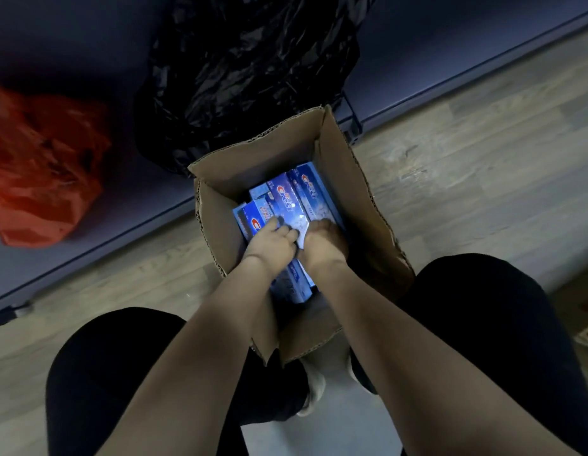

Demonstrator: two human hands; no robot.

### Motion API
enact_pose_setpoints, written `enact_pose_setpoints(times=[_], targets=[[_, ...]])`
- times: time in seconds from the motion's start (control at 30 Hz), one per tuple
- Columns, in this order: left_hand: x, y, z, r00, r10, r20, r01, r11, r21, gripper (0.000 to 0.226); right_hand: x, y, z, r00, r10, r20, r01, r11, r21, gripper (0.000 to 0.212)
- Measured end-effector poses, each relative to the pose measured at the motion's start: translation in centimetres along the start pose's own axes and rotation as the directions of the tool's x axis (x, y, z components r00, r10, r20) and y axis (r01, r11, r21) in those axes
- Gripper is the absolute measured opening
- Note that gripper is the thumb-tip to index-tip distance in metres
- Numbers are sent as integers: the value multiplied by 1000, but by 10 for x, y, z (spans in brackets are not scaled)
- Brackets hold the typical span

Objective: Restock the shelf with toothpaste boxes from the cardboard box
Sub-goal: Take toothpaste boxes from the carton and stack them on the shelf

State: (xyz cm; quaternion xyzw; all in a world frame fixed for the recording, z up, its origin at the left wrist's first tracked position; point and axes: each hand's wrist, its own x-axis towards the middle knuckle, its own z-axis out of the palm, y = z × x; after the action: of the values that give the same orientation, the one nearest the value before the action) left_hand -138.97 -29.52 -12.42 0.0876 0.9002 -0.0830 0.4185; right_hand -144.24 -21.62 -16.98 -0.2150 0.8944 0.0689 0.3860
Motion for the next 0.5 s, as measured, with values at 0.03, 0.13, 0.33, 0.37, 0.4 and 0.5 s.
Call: enact_pose_setpoints(times=[0.03,0.13,0.33,0.37,0.4,0.5], targets=[[0,1,0,1000,-1,-24,1,1000,19,42,1,-2,2,1000,29,-10,-29,999,22,45],[-1,-3,1,998,-27,-52,29,999,38,38,-13,-7,-17,998,60,22,-61,996,65,54],[-24,1,-18,994,-109,30,106,991,82,39,-51,5,-52,1000,-14,27,11,996,91,57],[-32,3,-26,991,-130,21,127,987,96,41,-59,8,-59,1000,-20,14,19,996,83,52],[-41,3,-35,987,-159,3,158,982,102,42,-70,12,-68,1000,-26,2,26,997,71,48],[-74,0,-65,967,-238,-88,243,969,45,37,-107,19,-101,998,-46,-34,47,998,44,46]])
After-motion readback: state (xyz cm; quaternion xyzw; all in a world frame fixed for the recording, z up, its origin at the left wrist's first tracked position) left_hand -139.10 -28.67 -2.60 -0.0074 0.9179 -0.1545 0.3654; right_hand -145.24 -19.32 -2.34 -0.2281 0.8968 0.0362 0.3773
